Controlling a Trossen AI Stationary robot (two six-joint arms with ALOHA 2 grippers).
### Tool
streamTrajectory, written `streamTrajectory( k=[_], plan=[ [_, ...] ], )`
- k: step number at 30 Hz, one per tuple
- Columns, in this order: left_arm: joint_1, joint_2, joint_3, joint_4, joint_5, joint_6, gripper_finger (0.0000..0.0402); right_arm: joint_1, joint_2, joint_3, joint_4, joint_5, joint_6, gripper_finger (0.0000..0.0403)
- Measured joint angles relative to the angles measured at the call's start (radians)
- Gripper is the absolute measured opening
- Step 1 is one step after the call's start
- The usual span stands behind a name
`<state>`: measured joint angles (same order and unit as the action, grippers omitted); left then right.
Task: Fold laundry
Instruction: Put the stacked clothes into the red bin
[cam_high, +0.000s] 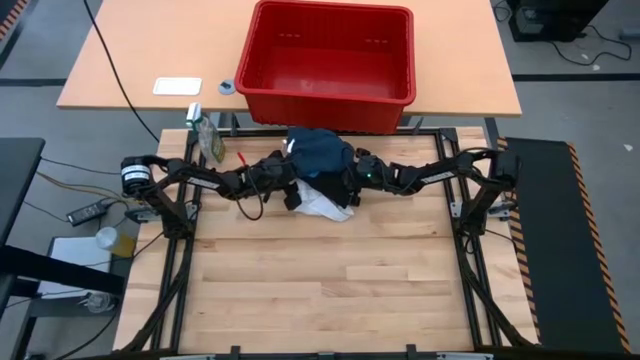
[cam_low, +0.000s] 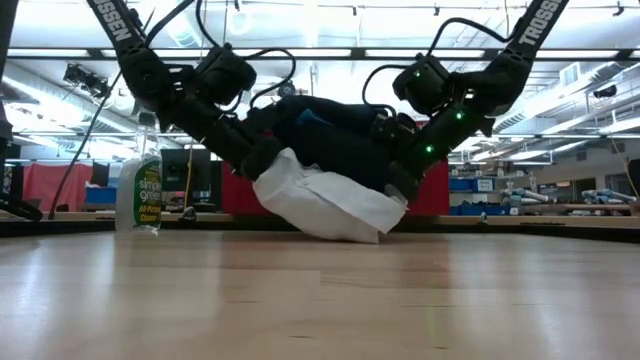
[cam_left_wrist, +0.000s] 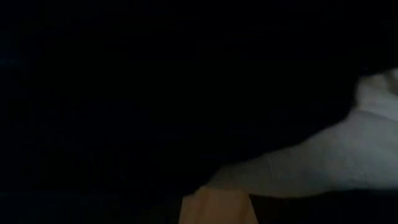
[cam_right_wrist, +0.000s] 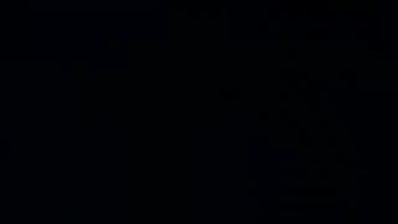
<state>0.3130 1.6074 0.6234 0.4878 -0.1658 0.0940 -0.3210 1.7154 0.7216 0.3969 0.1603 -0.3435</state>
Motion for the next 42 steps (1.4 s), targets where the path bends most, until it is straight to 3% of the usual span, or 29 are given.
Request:
streamTrajectory(
  k=[15,24,42],
  plan=[
    [0.006,-0.108,0.162,-0.275,0.004,0.014,0.0155,0.000,-0.183,0.001,-0.107,0.008,-0.018,0.0119],
    [0.007,-0.111,0.330,-0.426,0.005,0.075,0.0155,-0.001,-0.291,0.037,-0.228,0.043,-0.053,0.0118],
    [0.085,-0.111,0.541,-0.582,0.042,0.131,0.0155,-0.085,-0.296,0.238,-0.350,0.006,-0.146,0.0118]
  ],
)
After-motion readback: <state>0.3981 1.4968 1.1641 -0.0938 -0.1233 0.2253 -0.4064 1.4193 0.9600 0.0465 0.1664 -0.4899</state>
